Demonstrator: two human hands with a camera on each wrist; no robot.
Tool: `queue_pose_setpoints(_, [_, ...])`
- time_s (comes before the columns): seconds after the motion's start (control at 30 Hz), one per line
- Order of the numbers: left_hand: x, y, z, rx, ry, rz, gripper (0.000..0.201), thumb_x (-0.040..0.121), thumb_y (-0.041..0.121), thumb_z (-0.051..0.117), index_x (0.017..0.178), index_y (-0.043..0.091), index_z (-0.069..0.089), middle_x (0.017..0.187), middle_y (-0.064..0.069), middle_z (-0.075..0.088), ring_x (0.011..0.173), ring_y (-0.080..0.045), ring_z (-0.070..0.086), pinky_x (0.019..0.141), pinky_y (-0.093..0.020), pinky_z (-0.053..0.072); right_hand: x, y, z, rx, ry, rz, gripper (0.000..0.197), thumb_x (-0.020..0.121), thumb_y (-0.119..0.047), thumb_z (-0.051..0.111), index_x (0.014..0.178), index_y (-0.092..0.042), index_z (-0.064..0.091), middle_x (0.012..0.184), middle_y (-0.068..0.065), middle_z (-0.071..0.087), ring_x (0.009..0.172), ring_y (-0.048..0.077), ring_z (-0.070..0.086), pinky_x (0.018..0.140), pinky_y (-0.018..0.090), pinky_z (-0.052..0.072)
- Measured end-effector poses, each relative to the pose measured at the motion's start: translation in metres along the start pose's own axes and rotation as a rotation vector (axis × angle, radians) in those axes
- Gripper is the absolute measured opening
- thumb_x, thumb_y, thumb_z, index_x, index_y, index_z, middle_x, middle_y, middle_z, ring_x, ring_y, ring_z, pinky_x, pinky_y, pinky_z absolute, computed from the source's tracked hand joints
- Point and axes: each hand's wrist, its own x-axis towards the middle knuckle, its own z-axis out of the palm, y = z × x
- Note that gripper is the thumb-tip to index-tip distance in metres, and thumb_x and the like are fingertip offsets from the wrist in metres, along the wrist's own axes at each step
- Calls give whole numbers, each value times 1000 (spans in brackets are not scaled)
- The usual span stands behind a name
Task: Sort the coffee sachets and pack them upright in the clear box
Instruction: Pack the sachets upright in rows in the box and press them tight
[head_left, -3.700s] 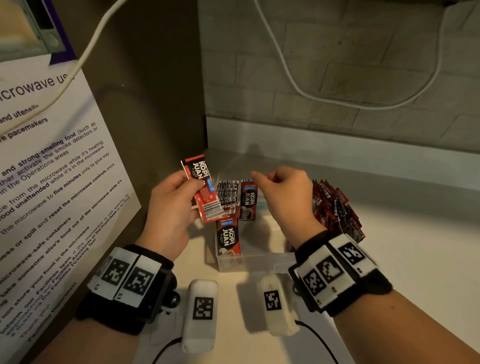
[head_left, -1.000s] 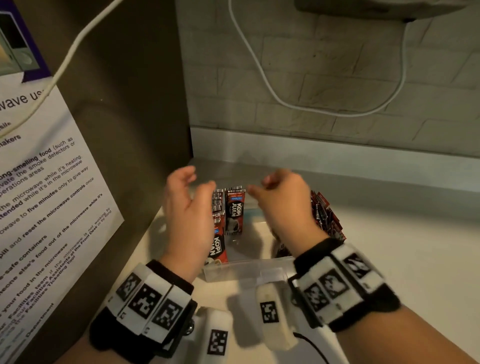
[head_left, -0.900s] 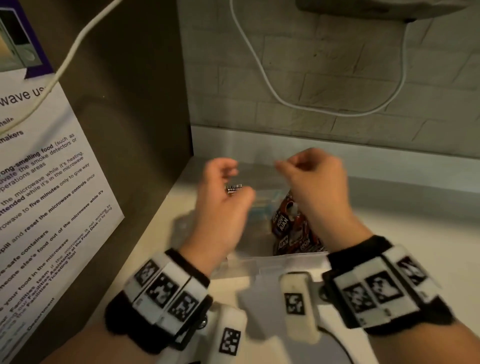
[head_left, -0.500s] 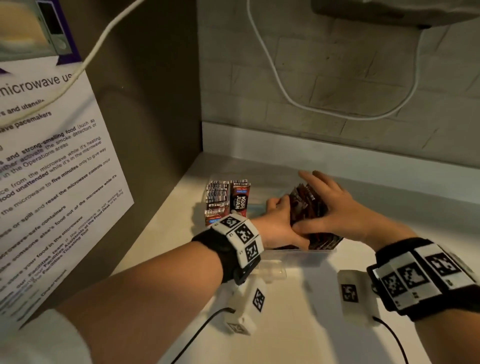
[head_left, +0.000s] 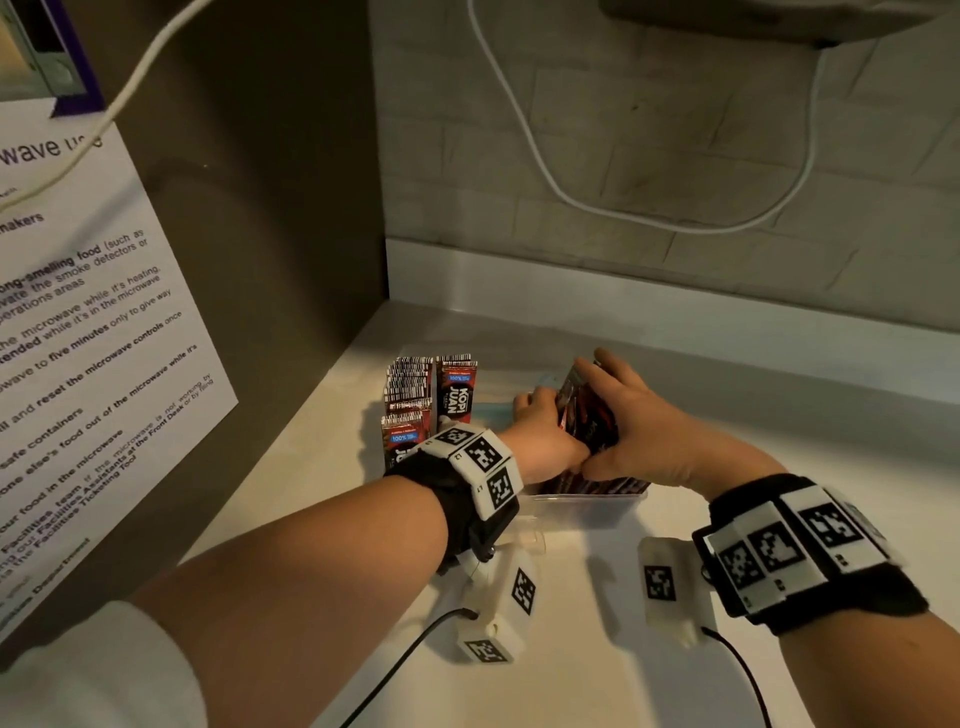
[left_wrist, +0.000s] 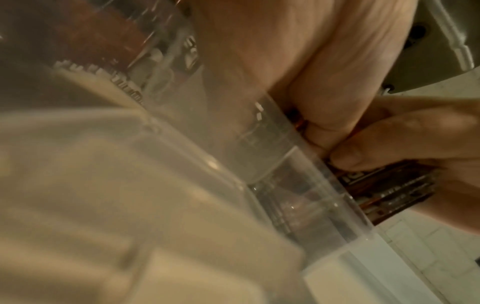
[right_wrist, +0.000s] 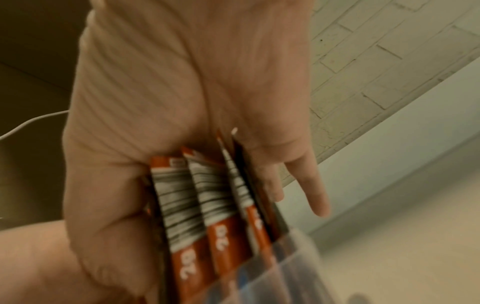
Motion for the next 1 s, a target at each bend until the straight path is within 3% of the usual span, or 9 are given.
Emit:
queue_pose_setpoints(0.07, [-2,1,0,-79,1,-12,70,75,5,66,137,14,34,128,-11,49,118,-31,51,100,-46,47,0,3,1,30,29,-16,107,72,-11,74,153,-27,5,159,-8,-11,146,19,12,101,22,31])
queue_pose_setpoints(0.13, [-2,1,0,-122,-8,-14,73,62,7,62,131,15,39,117,-13,57,111,-32,56,95,-49,50,-1,5,2,80,48,-51,104,72,-9,73,151,-37,11,159,-8,-10,146,19,12,102,24,33])
queue_pose_setpoints(0.2, [4,-2,2,-143,-16,-4,71,54,7,60,123,16,46,111,-12,61,105,-32,60,91,-51,53,-1,6,4,91,54,-78,100,71,-13,73,147,-47,17,159,-9,-9,146,19,11,106,29,35])
queue_pose_setpoints(0.3, [13,-7,3,-147,-20,12,72,49,11,63,120,20,54,110,-9,66,102,-30,64,88,-49,55,3,7,5,-17,53,-45,93,69,-27,74,146,-43,25,158,-11,-8,146,23,10,113,43,32])
queue_pose_setpoints(0.43, [1,-2,-2,-135,-51,49,76,55,12,64,129,22,53,114,-8,65,105,-29,63,91,-48,54,5,10,5,-40,60,-18,94,65,-33,74,147,-35,28,158,-12,-7,146,25,12,112,45,33])
queue_pose_setpoints(0.57, [-5,0,-4,-124,-72,70,69,74,-5,63,136,21,47,120,-11,61,111,-30,59,94,-48,52,4,10,5,-41,63,-22,95,64,-33,79,146,-32,30,158,-12,-7,145,24,14,111,43,34])
queue_pose_setpoints(0.83, [1,-8,-7,-193,-32,104,42,74,-8,64,101,24,60,93,-5,66,100,-30,64,90,-43,55,-2,8,3,-73,49,-28,106,59,-36,85,147,-30,28,157,-11,-9,144,24,17,111,41,35])
queue_pose_setpoints(1.0, [4,-10,-6,-224,-10,107,41,72,-10,61,95,23,63,95,-10,67,99,-33,64,87,-45,55,-2,8,3,-65,51,-26,100,65,-31,81,149,-27,25,157,-9,-9,144,25,19,111,40,35])
